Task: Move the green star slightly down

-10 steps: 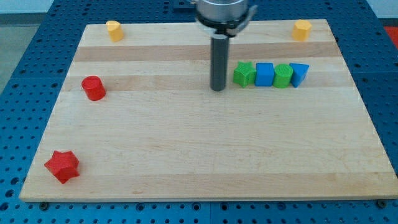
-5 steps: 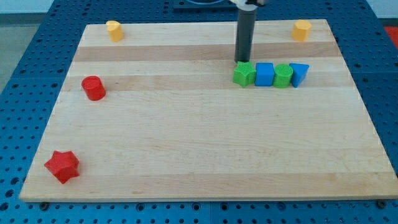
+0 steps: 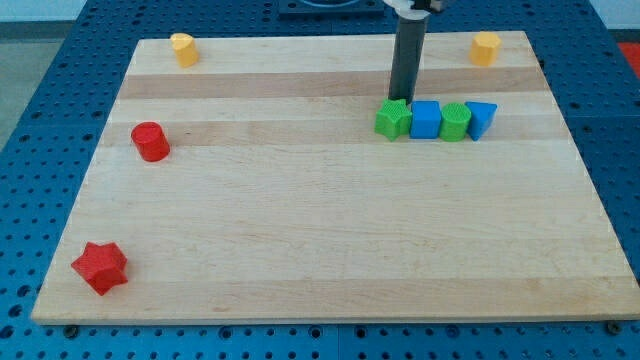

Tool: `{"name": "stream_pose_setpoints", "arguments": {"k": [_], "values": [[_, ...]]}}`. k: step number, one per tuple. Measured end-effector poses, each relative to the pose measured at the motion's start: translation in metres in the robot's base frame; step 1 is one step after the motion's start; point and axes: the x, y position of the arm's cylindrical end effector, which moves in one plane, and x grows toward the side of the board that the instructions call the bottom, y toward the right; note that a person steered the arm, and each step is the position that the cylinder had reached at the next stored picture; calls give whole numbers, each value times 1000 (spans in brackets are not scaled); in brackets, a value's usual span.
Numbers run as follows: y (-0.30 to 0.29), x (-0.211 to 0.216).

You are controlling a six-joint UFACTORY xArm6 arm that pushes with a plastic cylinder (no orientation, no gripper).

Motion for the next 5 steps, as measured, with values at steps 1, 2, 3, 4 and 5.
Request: {"name": "stream_pose_setpoints", "arguments": {"k": [1,2,3,4,5], "values": [[-1,4],[0,4],[-1,5],[-1,7],[-1,9]]}}
